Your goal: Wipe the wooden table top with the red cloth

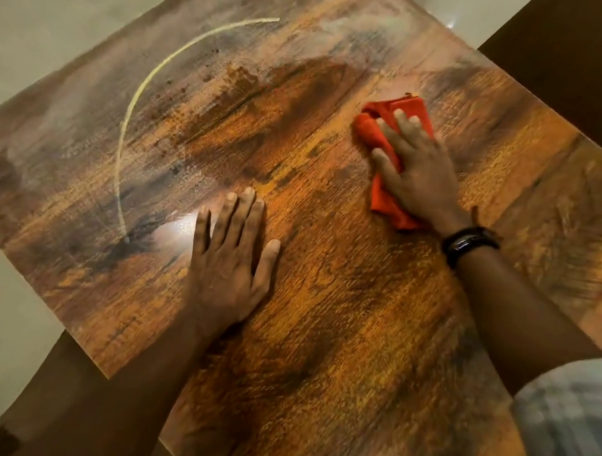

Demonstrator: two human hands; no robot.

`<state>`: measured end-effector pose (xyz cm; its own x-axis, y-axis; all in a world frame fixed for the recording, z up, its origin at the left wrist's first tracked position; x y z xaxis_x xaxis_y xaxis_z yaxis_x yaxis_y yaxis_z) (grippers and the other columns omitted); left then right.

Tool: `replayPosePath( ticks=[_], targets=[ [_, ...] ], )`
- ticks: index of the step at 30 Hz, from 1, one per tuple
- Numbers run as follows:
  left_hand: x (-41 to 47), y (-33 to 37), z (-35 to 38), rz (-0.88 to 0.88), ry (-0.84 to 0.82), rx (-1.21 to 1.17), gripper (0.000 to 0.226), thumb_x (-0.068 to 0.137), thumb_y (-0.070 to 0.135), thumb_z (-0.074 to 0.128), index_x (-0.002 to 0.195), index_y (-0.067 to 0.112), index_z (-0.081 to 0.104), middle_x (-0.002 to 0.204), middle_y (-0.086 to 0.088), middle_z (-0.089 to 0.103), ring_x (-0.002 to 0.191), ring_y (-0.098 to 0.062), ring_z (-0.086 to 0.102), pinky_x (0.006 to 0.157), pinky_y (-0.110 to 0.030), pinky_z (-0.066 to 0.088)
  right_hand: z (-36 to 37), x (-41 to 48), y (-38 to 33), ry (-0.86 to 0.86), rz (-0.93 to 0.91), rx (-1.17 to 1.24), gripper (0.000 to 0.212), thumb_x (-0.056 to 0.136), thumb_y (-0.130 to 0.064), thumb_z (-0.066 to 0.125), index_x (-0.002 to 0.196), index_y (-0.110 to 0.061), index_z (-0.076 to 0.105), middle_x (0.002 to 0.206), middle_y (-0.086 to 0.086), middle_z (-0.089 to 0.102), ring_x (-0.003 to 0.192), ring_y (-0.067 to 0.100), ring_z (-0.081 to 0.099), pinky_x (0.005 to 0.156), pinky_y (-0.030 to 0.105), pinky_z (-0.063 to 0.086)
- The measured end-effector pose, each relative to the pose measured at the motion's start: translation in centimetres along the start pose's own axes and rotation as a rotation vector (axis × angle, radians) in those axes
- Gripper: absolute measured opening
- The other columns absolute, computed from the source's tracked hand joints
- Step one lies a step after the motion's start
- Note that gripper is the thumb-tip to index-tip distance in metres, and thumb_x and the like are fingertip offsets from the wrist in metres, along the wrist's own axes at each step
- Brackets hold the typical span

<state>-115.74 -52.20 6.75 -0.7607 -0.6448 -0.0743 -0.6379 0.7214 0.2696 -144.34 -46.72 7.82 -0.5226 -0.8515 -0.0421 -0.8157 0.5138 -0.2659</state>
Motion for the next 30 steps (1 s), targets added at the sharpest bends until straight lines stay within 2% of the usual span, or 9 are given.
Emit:
replayPosePath(
  ticks=[3, 7, 11, 16, 19, 22, 24, 30],
  targets=[
    [0.2, -0.1, 0.2, -0.007, -0.006, 0.002, 0.068, 0.102, 0.055, 0.014, 0.159, 0.018, 0.01, 0.167, 0.001, 0.004, 0.154, -0.014, -0.006, 0.124, -0.046, -0.008, -1.5, 2.9, 4.6, 0.008, 0.149, -0.022, 0.059, 0.103, -0.057, 0.025, 0.157, -0.032, 0.023, 0.166, 0.005, 0.017, 0.153, 0.026, 0.014, 0.123, 0.055, 0.007],
    [0.0, -0.1, 0.2, -0.003, -0.003, 0.002, 0.068, 0.102, 0.055, 0.016, 0.159, 0.019, 0.01, 0.167, 0.001, 0.003, 0.154, -0.015, -0.007, 0.124, -0.048, -0.005, -1.7, 9.2, 3.0, -0.005, 0.198, -0.008, 0.06, 0.104, -0.054, 0.022, 0.158, -0.029, 0.017, 0.168, 0.005, 0.008, 0.155, 0.025, 0.004, 0.123, 0.056, -0.002],
    [0.0, -0.1, 0.3, 0.01, -0.008, 0.012, 0.068, 0.102, 0.055, 0.018, 0.159, 0.018, 0.009, 0.167, 0.001, 0.002, 0.154, -0.015, -0.006, 0.124, -0.049, -0.003, 0.3, 13.4, -3.3, -0.055, 0.1, -0.041, 0.059, 0.105, -0.053, 0.021, 0.159, -0.031, 0.012, 0.168, 0.003, 0.003, 0.155, 0.023, 0.001, 0.123, 0.055, -0.003],
    [0.0, -0.1, 0.3, 0.007, -0.005, 0.012, 0.067, 0.102, 0.053, 0.022, 0.159, 0.018, 0.012, 0.167, 0.0, 0.005, 0.154, -0.016, -0.002, 0.124, -0.051, 0.0, 1.8, 9.3, -7.7, -0.082, -0.075, -0.031, 0.059, 0.104, -0.055, 0.025, 0.158, -0.033, 0.018, 0.168, -0.002, 0.009, 0.154, 0.018, 0.006, 0.122, 0.049, 0.0],
    [0.0, -0.1, 0.3, 0.009, -0.015, 0.01, 0.068, 0.102, 0.054, 0.018, 0.159, 0.018, 0.011, 0.167, 0.0, 0.004, 0.154, -0.015, -0.003, 0.124, -0.051, 0.0, 0.9, 5.1, -4.0, -0.079, -0.088, -0.014, 0.059, 0.102, -0.057, 0.029, 0.157, -0.036, 0.02, 0.167, -0.004, 0.011, 0.154, 0.017, 0.009, 0.121, 0.049, 0.006],
    [0.1, -0.1, 0.2, 0.004, -0.01, 0.0, 0.068, 0.101, 0.054, 0.017, 0.159, 0.019, 0.011, 0.167, 0.001, 0.004, 0.154, -0.015, -0.003, 0.124, -0.051, 0.0, -1.6, 3.7, 4.6, -0.021, 0.091, -0.042, 0.064, 0.1, -0.062, 0.024, 0.158, -0.035, 0.017, 0.167, 0.001, 0.011, 0.154, 0.023, 0.011, 0.121, 0.053, 0.009],
    [0.2, 0.0, 0.3, 0.005, -0.005, 0.001, 0.068, 0.101, 0.054, 0.018, 0.159, 0.019, 0.012, 0.167, 0.001, 0.005, 0.154, -0.015, -0.002, 0.124, -0.051, 0.0, -2.9, 4.5, 9.0, -0.004, 0.205, -0.038, 0.065, 0.1, -0.062, 0.022, 0.158, -0.033, 0.017, 0.167, 0.006, 0.012, 0.154, 0.026, 0.011, 0.122, 0.058, 0.006],
    [0.0, -0.1, 0.3, 0.012, 0.017, 0.008, 0.067, 0.102, 0.055, 0.018, 0.159, 0.019, 0.013, 0.167, 0.001, 0.006, 0.154, -0.016, -0.001, 0.124, -0.049, -0.003, -3.6, 10.3, 9.1, 0.0, 0.306, -0.017, 0.062, 0.104, -0.056, 0.023, 0.159, -0.029, 0.011, 0.168, 0.004, 0.003, 0.155, 0.024, 0.001, 0.123, 0.054, -0.002]
  ],
)
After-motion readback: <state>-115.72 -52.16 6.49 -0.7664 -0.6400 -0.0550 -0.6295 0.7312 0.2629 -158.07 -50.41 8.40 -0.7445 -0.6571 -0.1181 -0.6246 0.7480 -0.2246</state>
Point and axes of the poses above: each hand's wrist, its own x-axis towards the middle knuckle, its own z-axis out of the palm, y = z × x, the point moved 10 cm from there along x, towards the middle knuckle
